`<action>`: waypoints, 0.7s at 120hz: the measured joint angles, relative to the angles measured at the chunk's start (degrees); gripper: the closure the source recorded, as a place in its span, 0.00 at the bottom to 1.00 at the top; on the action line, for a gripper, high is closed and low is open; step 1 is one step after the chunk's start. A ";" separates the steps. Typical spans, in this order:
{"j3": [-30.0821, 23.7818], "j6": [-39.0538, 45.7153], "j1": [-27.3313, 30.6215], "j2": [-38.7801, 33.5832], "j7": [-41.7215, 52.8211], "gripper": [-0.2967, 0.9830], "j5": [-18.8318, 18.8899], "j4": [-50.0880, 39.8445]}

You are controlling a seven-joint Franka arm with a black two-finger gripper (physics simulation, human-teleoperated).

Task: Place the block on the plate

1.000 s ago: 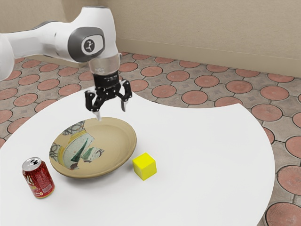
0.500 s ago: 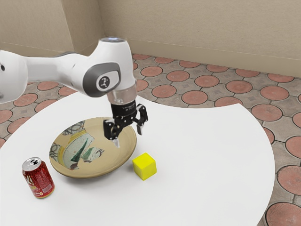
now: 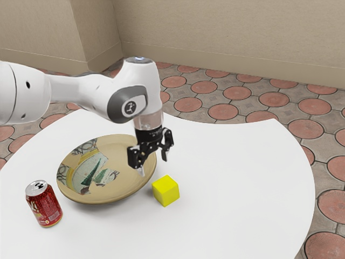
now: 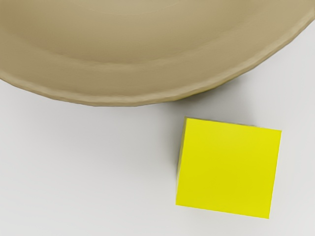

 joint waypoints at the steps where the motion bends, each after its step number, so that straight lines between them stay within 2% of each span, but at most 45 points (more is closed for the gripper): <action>1: -0.01 0.03 0.05 0.26 -0.01 0.23 0.04 0.22; 27: -0.01 0.70 0.34 5.71 -0.05 0.23 0.52 3.92; 84: -0.01 6.00 0.84 10.00 0.32 0.23 0.38 3.44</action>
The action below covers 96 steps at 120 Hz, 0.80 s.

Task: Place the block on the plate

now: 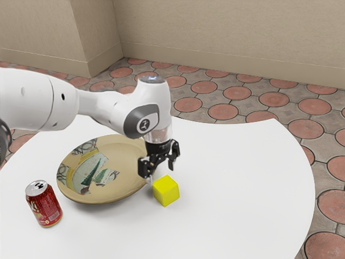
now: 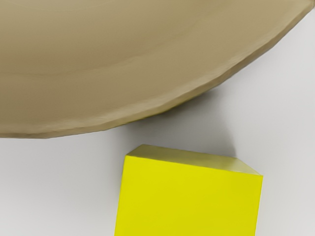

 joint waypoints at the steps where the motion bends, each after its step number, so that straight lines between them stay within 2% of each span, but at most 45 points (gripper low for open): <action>1: 0.00 0.16 0.00 0.02 0.00 0.23 0.00 -0.05; 96: 0.00 8.00 1.14 5.53 0.50 0.23 -2.16 -1.17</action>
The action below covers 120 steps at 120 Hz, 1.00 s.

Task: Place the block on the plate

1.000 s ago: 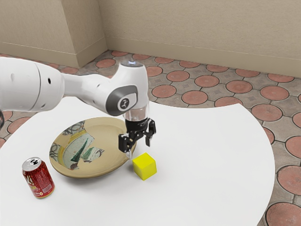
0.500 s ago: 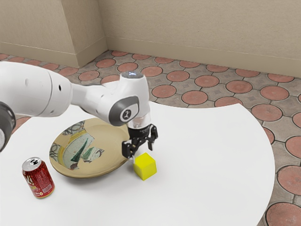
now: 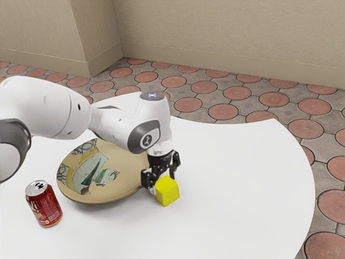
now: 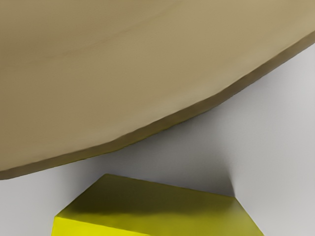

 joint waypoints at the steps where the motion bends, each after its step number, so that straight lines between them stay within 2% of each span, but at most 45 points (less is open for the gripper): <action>1: 0.00 0.06 0.01 0.07 0.01 0.23 -0.03 -0.01; 26: -0.02 1.20 0.18 0.93 0.27 0.26 -0.61 -0.04; 65: 0.00 2.03 0.46 0.92 1.32 0.37 -1.55 -0.19; 120: -0.08 1.98 0.45 -1.14 2.16 0.46 -1.70 -0.57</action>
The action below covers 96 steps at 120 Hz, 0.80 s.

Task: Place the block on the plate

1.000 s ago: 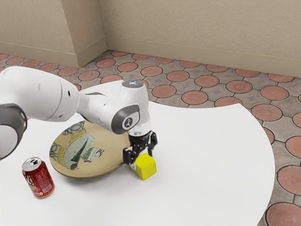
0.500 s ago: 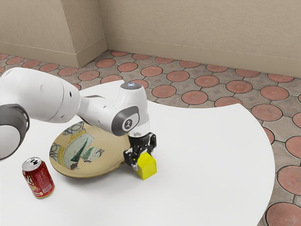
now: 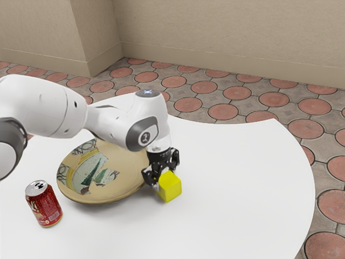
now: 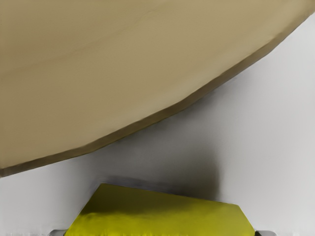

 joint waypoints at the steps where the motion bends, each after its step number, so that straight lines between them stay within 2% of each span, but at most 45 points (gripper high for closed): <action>1: 0.00 -0.01 -0.01 -0.15 0.01 0.46 0.00 -0.10; 56: -0.10 -0.56 -0.05 -11.86 0.29 0.48 0.01 -6.66; 75: 0.23 -0.81 1.55 -13.24 0.32 0.48 0.01 -6.83; 96: 0.25 -1.19 4.86 -13.80 0.32 0.52 0.04 -6.60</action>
